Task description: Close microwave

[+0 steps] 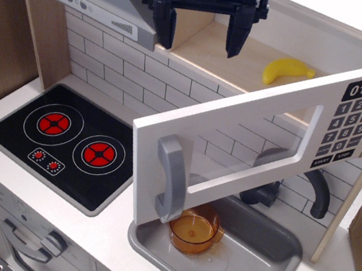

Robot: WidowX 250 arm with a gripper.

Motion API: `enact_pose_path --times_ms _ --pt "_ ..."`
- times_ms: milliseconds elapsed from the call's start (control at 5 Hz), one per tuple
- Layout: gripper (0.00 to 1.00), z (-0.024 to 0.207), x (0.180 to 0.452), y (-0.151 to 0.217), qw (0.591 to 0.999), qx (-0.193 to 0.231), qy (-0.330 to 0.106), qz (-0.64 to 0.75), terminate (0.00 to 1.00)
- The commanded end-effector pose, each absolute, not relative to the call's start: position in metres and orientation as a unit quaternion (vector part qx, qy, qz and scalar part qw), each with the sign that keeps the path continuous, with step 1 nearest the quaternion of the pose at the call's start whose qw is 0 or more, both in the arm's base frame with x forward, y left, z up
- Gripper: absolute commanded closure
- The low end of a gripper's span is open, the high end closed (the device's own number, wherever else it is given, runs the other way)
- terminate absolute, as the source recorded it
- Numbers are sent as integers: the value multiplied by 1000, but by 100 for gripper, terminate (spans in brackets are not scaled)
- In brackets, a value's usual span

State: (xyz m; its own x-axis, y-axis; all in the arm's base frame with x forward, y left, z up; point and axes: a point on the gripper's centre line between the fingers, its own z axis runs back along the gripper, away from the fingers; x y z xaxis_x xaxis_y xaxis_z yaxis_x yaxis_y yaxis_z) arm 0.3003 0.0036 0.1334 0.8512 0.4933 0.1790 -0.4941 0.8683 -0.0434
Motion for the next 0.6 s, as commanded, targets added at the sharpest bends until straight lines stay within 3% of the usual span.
enact_pose_path --times_ms 0,400 --pt "0 133 300 4 962 2 -92 257 0" --pt "0 169 302 -21 956 -4 -128 263 0"
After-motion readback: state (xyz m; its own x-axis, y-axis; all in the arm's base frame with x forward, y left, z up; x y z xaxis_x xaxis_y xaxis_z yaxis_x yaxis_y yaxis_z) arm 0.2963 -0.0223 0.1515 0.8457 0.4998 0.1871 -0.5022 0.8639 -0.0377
